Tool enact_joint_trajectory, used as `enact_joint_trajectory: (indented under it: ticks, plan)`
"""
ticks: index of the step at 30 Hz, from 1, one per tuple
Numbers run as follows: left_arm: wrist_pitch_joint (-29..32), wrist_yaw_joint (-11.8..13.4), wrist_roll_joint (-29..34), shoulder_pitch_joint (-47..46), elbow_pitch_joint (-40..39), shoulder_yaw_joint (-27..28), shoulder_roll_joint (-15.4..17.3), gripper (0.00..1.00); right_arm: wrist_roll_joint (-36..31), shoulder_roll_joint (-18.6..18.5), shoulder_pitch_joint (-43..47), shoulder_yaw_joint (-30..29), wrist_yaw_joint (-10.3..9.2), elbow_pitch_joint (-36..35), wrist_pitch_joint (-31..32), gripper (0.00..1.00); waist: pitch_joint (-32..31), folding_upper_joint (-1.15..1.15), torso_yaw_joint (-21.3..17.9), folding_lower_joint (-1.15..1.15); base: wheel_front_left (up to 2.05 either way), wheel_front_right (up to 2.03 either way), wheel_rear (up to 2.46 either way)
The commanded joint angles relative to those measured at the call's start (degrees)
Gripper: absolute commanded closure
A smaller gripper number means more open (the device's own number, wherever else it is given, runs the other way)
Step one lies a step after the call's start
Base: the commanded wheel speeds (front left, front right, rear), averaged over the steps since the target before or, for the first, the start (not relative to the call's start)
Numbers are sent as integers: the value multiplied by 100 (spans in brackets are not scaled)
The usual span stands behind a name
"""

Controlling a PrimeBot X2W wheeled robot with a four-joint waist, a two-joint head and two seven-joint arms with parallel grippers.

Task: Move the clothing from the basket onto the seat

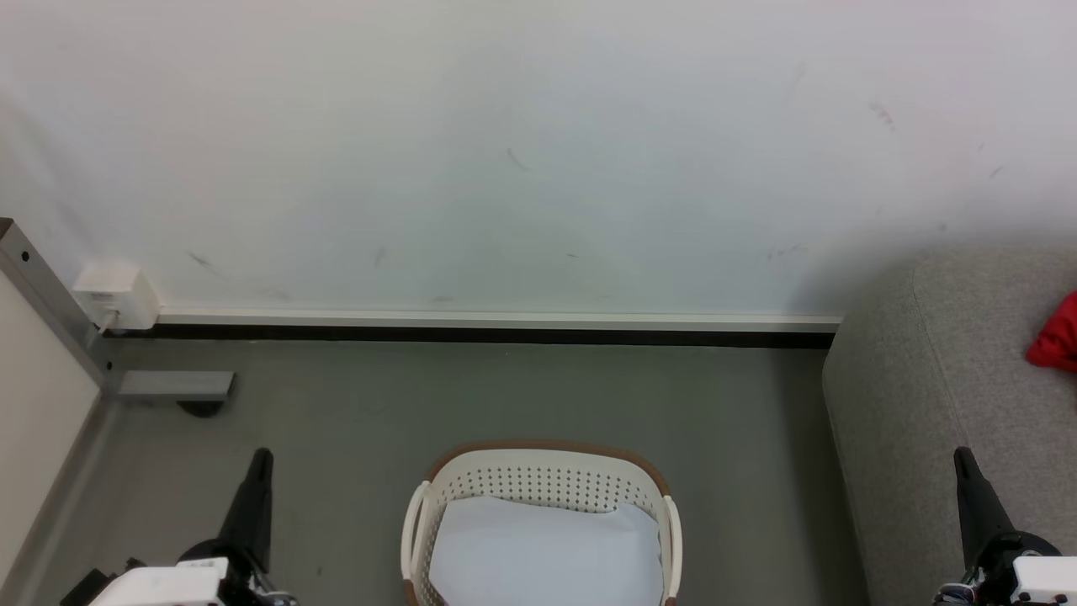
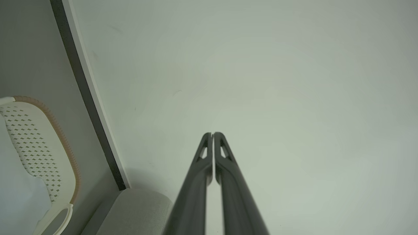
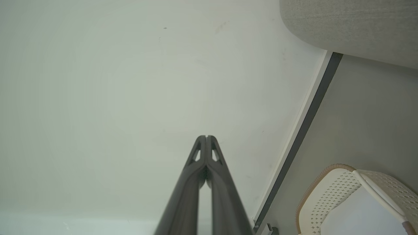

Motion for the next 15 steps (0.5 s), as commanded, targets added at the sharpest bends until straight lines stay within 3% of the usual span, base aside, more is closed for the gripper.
enact_joint_trajectory:
  ticks: [1,15]
  plan:
    - [21,-39,-81,-44,-21,9,15,100,12,-44,-79,-22,-14,11,14,100,0,0,0,0,0,0,0]
    - [21,-38,-82,-43,-20,10,15,100,12,-44,-79,-22,-14,11,14,100,0,0,0,0,0,0,0]
